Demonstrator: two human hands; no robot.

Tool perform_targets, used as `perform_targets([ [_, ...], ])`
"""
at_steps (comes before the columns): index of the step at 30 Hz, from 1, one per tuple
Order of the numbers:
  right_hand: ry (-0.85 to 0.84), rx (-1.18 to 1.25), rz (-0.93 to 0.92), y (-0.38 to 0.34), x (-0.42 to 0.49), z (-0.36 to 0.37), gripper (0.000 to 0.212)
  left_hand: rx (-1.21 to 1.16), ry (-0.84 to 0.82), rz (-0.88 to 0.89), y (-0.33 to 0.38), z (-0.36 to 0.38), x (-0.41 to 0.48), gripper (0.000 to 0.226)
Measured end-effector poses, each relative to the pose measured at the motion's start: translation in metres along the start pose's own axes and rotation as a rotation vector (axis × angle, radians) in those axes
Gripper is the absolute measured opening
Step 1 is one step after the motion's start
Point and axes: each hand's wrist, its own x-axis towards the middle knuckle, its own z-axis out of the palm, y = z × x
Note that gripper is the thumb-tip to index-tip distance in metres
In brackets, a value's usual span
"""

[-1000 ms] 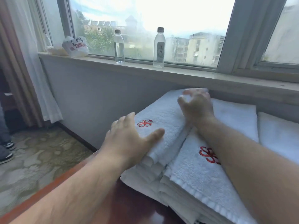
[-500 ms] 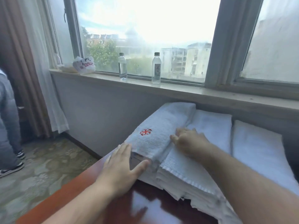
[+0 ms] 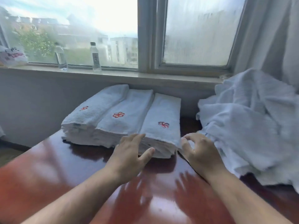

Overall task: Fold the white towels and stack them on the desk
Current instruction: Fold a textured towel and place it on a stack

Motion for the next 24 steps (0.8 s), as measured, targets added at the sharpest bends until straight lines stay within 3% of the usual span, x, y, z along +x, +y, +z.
perform_targets([
  [5,0.204,-0.193,0.136,0.086,-0.064,-0.063,0.016,-0.076,-0.078,0.146,0.076,0.092,0.000,0.061],
  [9,0.370,-0.226,0.164,0.116,-0.077,-0.086,0.004,-0.153,-0.123,0.207,0.117,0.138,0.009,0.059],
  [11,0.446,-0.157,0.202,0.119,-0.066,-0.091,0.031,-0.230,-0.120,0.227,0.134,0.152,0.019,0.056],
  [13,0.377,-0.067,0.331,0.124,-0.052,-0.092,0.062,-0.314,-0.099,0.214,0.144,0.163,0.026,0.053],
  [16,0.238,-0.088,0.462,0.145,-0.040,-0.087,0.068,-0.429,-0.076,0.186,0.144,0.175,0.035,0.050],
  [20,0.435,-0.142,0.243,0.157,-0.036,-0.083,0.037,-0.588,-0.085,0.168,0.132,0.178,0.043,0.048],
  [22,0.576,-0.280,0.107,0.157,-0.033,-0.087,0.037,-0.657,-0.074,0.147,0.130,0.178,0.045,0.047],
  [24,0.638,-0.322,0.096,0.155,-0.031,-0.094,0.038,-0.719,-0.079,0.137,0.130,0.177,0.044,0.043],
])
